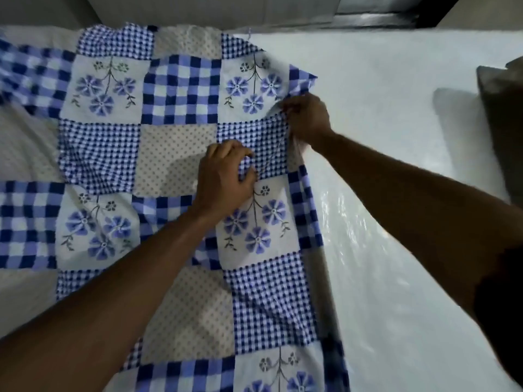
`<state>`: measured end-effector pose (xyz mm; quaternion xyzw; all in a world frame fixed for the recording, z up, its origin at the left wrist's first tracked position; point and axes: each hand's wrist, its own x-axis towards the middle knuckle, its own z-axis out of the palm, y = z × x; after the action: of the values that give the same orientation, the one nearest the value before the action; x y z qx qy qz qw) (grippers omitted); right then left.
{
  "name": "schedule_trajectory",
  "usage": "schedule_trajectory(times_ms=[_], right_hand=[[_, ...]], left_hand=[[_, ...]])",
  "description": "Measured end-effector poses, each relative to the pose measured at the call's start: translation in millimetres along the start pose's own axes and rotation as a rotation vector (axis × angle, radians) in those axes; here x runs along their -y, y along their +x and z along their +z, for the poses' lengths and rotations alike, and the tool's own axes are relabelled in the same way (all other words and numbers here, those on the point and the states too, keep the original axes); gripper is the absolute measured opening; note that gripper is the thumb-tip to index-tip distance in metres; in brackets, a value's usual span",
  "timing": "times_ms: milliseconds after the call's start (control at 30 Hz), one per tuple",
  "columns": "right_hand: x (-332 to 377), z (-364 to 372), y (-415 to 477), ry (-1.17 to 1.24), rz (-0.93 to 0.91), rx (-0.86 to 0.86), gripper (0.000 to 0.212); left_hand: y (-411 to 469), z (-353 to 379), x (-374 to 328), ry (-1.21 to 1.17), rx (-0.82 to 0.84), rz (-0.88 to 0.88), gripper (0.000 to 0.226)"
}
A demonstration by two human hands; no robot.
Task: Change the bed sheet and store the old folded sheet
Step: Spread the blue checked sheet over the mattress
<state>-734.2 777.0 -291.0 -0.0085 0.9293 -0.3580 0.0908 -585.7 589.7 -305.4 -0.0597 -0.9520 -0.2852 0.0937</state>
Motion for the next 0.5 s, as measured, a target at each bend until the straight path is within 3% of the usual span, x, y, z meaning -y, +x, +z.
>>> schedule_trajectory(times_ms=[167, 233, 367, 433, 500], right_hand=[[4, -43, 56, 0.706, 0.184, 0.027, 0.056], [6, -45, 65, 0.789, 0.267, 0.061, 0.064], [11, -37, 82, 0.911, 0.380, -0.026, 0.042], [15, -35, 85, 0.906, 0.374, 0.023, 0.036], [20, -40, 87, 0.908, 0.327, 0.108, 0.045]], left_hand=[[50, 8, 2, -0.017, 0.001, 0.015, 0.032], [60, 14, 3, 0.007, 0.053, -0.009, 0.038], [71, 22, 9, 0.011, 0.134, -0.015, 0.050], [75, 24, 11, -0.032, 0.111, -0.017, 0.050], [78, 24, 11, -0.056, 0.114, -0.022, 0.052]])
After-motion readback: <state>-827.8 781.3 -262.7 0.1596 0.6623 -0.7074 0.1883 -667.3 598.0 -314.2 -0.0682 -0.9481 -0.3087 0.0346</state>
